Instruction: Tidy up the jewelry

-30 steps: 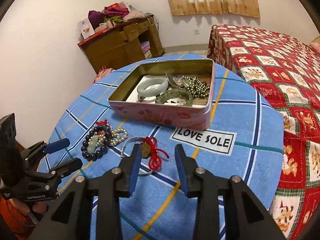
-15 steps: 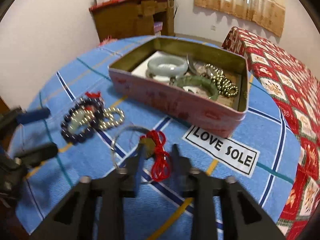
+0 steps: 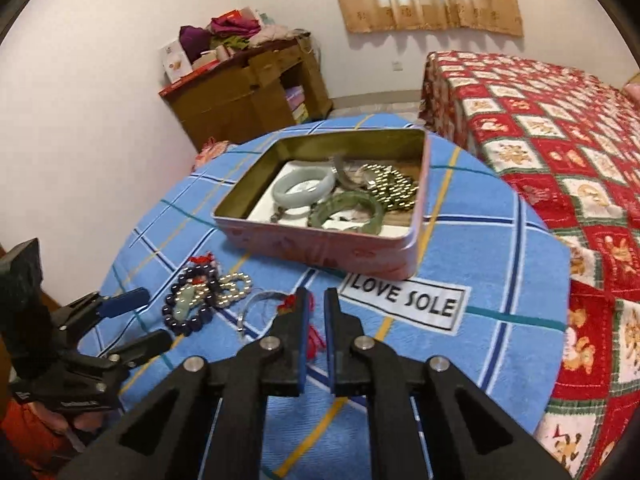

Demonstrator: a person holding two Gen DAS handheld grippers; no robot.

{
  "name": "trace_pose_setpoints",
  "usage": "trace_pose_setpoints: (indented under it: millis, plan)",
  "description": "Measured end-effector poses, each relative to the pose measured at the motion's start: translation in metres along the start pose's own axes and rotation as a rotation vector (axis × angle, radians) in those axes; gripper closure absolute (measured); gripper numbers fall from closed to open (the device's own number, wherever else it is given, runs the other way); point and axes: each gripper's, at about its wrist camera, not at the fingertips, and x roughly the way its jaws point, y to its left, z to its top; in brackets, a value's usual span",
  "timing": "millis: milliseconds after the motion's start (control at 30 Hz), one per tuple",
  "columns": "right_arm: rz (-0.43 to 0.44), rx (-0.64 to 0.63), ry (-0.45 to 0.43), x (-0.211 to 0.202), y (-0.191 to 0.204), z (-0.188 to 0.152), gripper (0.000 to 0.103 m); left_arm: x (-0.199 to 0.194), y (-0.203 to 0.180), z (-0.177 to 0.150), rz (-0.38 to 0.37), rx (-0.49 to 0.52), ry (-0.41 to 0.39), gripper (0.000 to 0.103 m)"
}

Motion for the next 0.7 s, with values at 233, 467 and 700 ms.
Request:
trace_pose_setpoints:
  millis: [233,467,700]
  plan:
    - [-0.062,-0.144,0.155,0.046,0.018,-0.012,0.088,0.004,-0.001,-0.003,0.039,0.006,0.018,0.026]
    - [-0.091,-0.171,0.135,0.046,0.02,-0.014,0.069,0.009,0.009,0.001,0.025,-0.06,0.032,0.026]
    - [-0.099,-0.119,0.094,0.027,0.009,-0.008,0.094,0.011,0.014,0.003,0.031,-0.116,0.055,0.026]
